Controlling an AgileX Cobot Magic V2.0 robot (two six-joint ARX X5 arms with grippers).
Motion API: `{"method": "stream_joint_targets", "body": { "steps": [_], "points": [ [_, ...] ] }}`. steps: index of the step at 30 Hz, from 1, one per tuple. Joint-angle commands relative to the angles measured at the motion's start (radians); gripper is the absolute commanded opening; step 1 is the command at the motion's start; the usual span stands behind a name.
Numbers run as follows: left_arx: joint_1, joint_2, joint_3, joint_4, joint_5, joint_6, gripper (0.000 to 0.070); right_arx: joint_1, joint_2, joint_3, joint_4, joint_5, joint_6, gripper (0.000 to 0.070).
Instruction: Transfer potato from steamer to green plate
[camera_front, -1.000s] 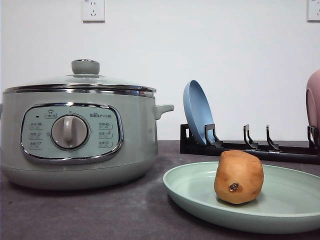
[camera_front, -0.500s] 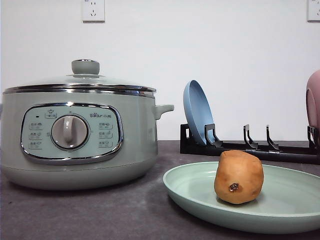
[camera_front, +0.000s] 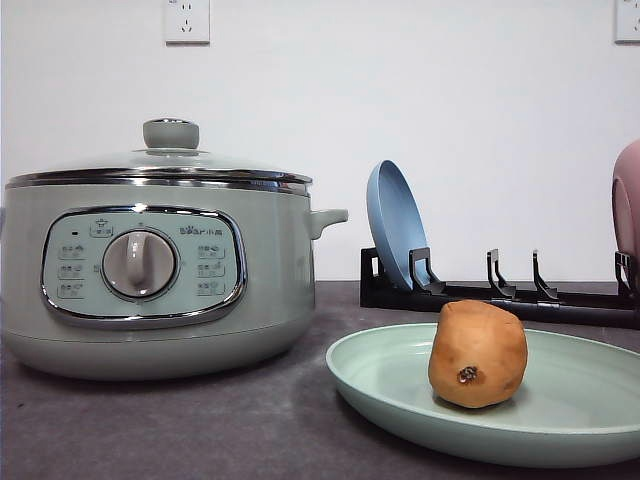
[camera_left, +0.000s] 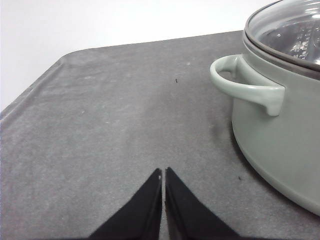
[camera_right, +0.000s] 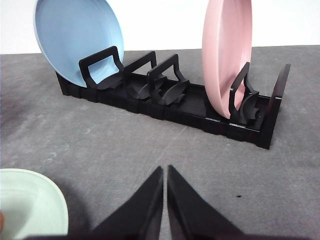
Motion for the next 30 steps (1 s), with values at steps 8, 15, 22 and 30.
{"method": "stream_joint_targets", "body": {
  "steps": [8,15,22,30],
  "points": [
    [0.000,-0.001,-0.020,-0.006,-0.006,0.004,0.0002,-0.002,-0.003,-0.005,0.006,0.001,0.011,0.0000],
    [0.000,-0.001,-0.020,-0.006,-0.006,0.004,0.0002,-0.002,-0.003,-0.005,0.006,0.001,0.011,0.0000],
    [0.000,-0.001,-0.020,-0.006,-0.006,0.004,0.0002,-0.002,-0.003,-0.005,0.006,0.001,0.011,0.0000],
    [0.000,-0.001,-0.020,-0.006,-0.006,0.004,0.0002,-0.002,-0.003,-0.005,0.006,0.001,0.011,0.0000]
  ]
}}
